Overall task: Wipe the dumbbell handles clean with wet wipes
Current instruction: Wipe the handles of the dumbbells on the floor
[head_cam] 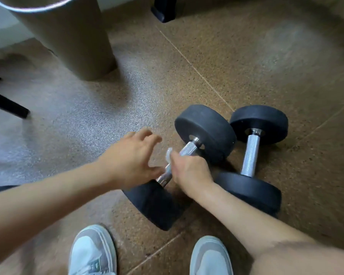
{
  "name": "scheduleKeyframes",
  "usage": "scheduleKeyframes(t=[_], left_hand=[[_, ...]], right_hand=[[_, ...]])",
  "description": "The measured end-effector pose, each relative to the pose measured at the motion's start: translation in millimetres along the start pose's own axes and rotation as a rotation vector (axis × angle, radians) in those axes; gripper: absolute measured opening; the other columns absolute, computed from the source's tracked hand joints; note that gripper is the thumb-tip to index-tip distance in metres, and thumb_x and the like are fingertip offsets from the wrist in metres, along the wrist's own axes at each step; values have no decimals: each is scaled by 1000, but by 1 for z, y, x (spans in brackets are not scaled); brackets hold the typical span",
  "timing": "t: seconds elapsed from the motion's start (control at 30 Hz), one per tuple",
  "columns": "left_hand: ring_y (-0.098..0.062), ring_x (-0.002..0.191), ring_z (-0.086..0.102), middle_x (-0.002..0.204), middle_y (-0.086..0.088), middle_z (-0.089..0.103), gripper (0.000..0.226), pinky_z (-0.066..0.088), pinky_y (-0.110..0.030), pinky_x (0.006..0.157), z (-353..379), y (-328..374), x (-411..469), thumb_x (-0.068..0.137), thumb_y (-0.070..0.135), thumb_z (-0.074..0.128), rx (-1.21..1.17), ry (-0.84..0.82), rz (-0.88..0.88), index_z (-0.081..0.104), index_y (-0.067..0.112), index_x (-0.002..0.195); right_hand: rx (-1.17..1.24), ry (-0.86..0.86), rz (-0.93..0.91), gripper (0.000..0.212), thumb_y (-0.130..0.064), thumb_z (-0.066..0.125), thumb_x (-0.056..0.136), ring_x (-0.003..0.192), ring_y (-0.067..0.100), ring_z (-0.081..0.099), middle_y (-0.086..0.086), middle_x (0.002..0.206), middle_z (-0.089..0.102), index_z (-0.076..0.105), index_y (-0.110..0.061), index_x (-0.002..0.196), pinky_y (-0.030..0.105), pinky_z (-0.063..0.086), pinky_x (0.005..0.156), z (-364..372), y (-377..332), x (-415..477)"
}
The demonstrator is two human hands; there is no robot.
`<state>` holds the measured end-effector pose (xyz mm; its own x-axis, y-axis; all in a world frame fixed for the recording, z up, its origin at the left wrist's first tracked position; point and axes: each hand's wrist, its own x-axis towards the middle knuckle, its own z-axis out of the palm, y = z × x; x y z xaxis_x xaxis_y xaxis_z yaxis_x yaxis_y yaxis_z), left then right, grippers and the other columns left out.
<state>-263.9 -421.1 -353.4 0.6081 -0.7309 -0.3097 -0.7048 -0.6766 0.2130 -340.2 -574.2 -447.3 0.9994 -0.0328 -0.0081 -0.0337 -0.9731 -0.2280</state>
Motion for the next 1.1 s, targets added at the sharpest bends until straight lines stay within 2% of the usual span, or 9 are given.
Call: scheduleKeyframes(t=[0.07,0.1,0.2,0.37,0.47,0.63,0.73,0.8,1.1], left_hand=[[-27,132,43,147,-7,40,140,35,-33,109,7,-9,-22,38,102,11,-33,-247,-159,26,17,147],[-23,136,40,152,-5,35,149,33,-30,109,15,-9,-31,29,105,4,-112,-319,-210,15,19,150],[-21,137,39,155,-3,33,138,32,-27,106,28,-1,-43,42,103,9,-230,-311,-273,2,21,153],[-31,120,54,142,-8,44,124,43,-35,98,37,17,-46,53,98,23,-110,-248,-246,9,20,147],[-35,121,50,134,-11,43,110,42,-39,99,36,30,-42,66,89,42,-62,-273,-247,11,20,147],[-34,128,42,135,-16,38,122,35,-36,104,35,39,-30,63,86,54,-81,-316,-188,-2,23,151],[-33,127,44,139,-14,36,124,37,-36,102,36,37,-31,61,89,50,-70,-301,-169,-3,23,151],[-33,123,48,137,-12,39,126,40,-37,99,36,33,-32,57,91,50,-104,-314,-164,-2,25,150],[-26,122,52,143,-3,42,137,41,-31,99,38,8,-26,41,95,48,-283,-314,-162,1,27,150]], right_hand=[[-60,12,-35,43,-24,89,40,26,22,48,2,34,47,71,-15,78,17,28,30,-1,2,-1],[-105,95,-36,38,-20,89,42,27,24,49,2,35,48,66,-15,72,18,30,29,0,5,1],[-20,203,102,35,-4,85,54,29,30,51,9,40,51,53,-11,66,24,35,29,-1,22,17],[68,108,-38,27,-9,82,65,32,33,52,11,42,52,56,-11,71,30,39,31,7,19,-7],[66,207,176,19,-5,74,75,39,37,57,17,49,57,55,-7,73,36,44,37,-2,33,4],[35,-10,-3,28,-15,85,60,34,30,54,6,41,54,57,-15,65,27,36,32,0,-2,-26],[62,147,159,19,-17,71,81,47,38,60,17,53,60,58,-10,69,36,44,42,0,30,-10],[92,129,205,23,-25,57,94,59,42,62,19,64,65,60,-8,78,40,45,52,-1,41,-8],[141,76,158,27,-35,42,100,71,38,63,9,76,68,60,-16,96,46,50,62,-5,43,-19]])
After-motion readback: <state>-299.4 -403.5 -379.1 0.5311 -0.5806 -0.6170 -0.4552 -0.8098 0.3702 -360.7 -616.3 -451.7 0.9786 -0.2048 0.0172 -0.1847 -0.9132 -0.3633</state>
